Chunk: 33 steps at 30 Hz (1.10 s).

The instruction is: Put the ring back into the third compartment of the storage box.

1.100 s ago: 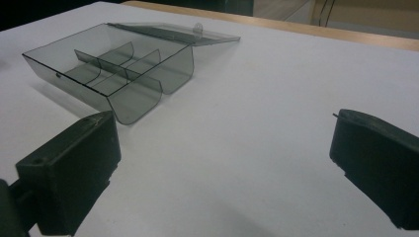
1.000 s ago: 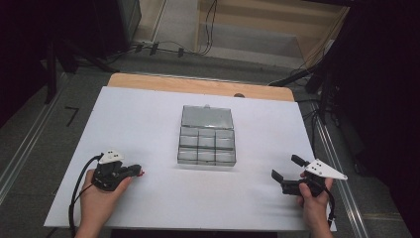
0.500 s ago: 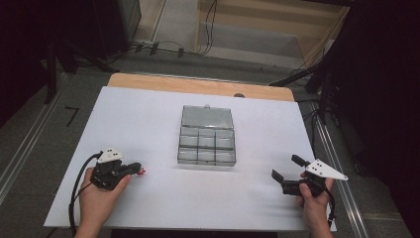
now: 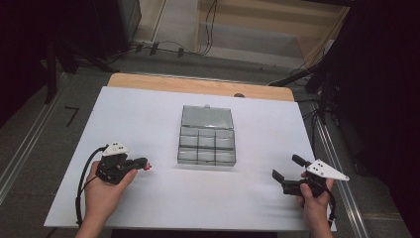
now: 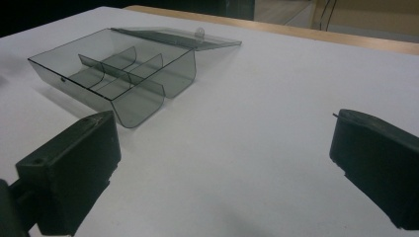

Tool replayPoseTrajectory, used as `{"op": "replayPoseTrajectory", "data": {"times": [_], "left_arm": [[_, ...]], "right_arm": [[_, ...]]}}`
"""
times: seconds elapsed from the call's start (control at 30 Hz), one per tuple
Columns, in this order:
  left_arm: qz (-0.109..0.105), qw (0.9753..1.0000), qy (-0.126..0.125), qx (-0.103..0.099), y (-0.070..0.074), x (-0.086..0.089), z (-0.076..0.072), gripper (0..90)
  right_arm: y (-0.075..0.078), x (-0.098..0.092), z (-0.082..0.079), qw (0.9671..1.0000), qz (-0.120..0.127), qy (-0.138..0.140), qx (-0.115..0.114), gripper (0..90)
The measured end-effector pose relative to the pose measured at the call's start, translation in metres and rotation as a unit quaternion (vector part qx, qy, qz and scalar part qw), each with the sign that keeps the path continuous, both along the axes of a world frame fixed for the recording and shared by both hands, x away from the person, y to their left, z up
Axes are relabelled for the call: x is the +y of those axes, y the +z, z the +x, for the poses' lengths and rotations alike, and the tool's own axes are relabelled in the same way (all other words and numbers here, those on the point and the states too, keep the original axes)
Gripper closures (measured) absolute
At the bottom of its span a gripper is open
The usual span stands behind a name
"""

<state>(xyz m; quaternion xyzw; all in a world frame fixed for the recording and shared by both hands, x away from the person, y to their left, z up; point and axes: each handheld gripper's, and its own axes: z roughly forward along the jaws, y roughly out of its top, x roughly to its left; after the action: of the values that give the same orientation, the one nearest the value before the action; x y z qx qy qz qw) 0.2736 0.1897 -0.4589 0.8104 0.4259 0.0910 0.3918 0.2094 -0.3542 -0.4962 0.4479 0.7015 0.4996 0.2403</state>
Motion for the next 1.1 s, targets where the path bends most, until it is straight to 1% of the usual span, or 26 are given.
{"op": "replayPoseTrajectory", "data": {"times": [0.13,0.23,0.47,0.57,0.8,1.0,1.1], "left_arm": [[-0.001,1.0,-0.005,0.0,0.005,-0.005,0.004,85.3],[-0.004,0.9999,-0.012,0.001,0.009,-0.01,0.006,85.4],[0.002,0.9997,-0.024,-0.002,0.019,-0.019,0.013,85.3],[0.0,0.9995,-0.03,-0.004,0.024,-0.024,0.016,85.3],[-0.001,0.9995,-0.031,-0.004,0.03,-0.03,0.021,85.3],[0.004,0.9992,-0.039,-0.009,0.037,-0.037,0.027,85.3],[-0.001,0.9991,-0.042,-0.008,0.039,-0.042,0.03,85.3]], "right_arm": [[0.0,0.0,-0.001,1.0,0.002,-0.001,0.002,0.0],[0.001,0.0,-0.001,1.0,0.003,0.0,-0.001,0.0],[0.001,0.0,-0.001,1.0,0.003,0.0,-0.002,0.0],[0.002,0.0,-0.001,1.0,0.003,0.0,-0.003,0.0],[0.002,0.001,-0.002,1.0,0.004,0.001,-0.003,0.0],[0.002,0.001,-0.002,1.0,0.004,0.001,-0.003,0.0],[0.002,0.001,-0.002,1.0,0.004,0.001,-0.003,0.0]]}}
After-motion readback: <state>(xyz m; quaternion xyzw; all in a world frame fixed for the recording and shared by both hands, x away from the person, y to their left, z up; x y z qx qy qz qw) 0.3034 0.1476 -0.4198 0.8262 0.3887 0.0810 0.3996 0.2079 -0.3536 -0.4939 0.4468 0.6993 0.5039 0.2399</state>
